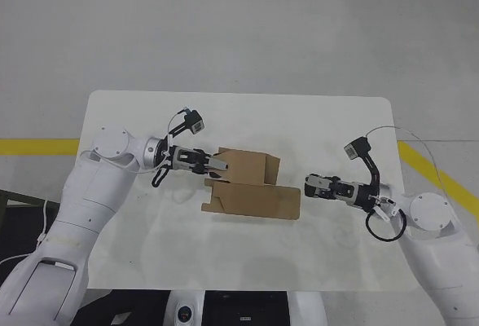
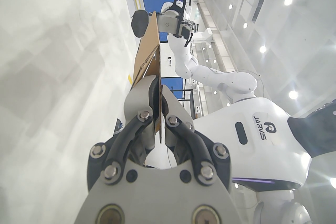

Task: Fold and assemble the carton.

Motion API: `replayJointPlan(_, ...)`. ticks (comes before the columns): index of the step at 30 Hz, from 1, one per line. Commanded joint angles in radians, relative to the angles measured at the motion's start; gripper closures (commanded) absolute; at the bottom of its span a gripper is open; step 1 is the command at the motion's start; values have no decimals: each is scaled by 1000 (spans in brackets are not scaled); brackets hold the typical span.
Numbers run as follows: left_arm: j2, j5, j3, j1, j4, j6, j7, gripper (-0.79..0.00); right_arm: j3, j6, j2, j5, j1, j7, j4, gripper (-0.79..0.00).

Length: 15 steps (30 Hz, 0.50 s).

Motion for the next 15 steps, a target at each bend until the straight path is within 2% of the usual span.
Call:
replayJointPlan(1,0,1,0,0,-7,-1,3,0,-12,-18,-3,-14,17,-6,-3,-785)
replayJointPlan(5,1,10,1,-3,-17,-8,6,0,-43,-54,-10,-44,59,-34,-8,-785)
replayJointPlan(10,4,30,0,-6,-10,-16,8,0,-67,-43,-15,-85,106,-59,-7,-785)
replayJointPlan(15,8,39,-11,-3,13,-28,33,0,-85,-19,-21,24,119,-41,14,-785)
